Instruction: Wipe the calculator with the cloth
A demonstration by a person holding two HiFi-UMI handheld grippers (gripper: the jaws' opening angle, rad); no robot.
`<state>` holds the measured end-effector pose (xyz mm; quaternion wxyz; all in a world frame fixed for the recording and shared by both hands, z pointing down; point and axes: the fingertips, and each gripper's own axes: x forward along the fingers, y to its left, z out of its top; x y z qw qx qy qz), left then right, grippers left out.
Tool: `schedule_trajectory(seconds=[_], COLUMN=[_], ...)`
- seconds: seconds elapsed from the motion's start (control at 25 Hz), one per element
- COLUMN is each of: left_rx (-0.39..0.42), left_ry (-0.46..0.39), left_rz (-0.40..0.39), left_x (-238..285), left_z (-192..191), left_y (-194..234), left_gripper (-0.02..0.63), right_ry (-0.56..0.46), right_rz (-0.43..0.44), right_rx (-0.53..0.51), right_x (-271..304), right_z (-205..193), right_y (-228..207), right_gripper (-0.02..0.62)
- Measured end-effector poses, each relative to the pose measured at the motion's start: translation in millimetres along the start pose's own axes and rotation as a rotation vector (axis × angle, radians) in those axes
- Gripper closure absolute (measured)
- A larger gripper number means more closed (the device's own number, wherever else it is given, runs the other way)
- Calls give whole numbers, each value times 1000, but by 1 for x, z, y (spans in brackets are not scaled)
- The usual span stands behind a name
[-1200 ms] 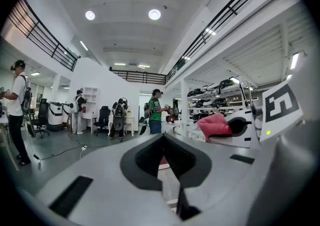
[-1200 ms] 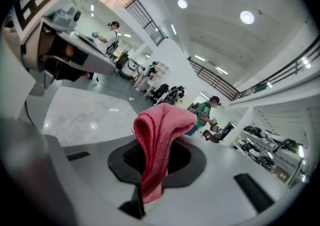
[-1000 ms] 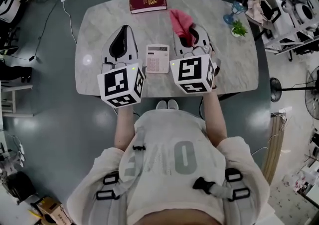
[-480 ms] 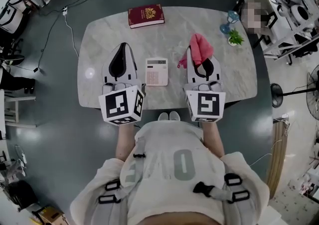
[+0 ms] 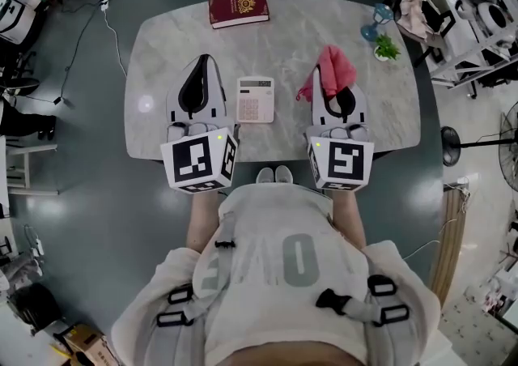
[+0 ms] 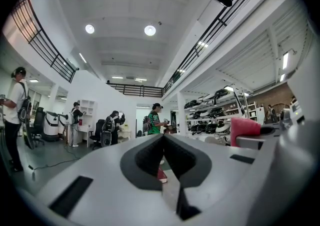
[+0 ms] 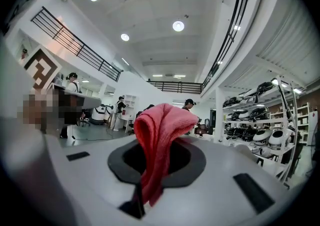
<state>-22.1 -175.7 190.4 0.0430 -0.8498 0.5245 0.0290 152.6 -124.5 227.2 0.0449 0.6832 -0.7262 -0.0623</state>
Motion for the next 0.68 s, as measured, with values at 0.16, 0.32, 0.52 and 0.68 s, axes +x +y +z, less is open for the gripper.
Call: schedule_trajectory(seconds=[0.16,0.32,0.52,0.68], left_rx=[0,2,-1,1], left_ry=[3,6,10,9], left_rz=[0,0,-1,-3], left_x=[-5,-5,-7,-8], left_z=[0,-3,-5,-4], left_y=[0,1,4,5], left_gripper=[586,586,586,586], right_ry=[7,17,30,29], right_rz=[4,6,7,7], right_rx=[-6,-8,-6,-10], right_x=[-4,-4,-5,-5], right_z=[0,-5,-9,-8], right_y=[3,5,7,9], right_gripper=[540,540,540,540])
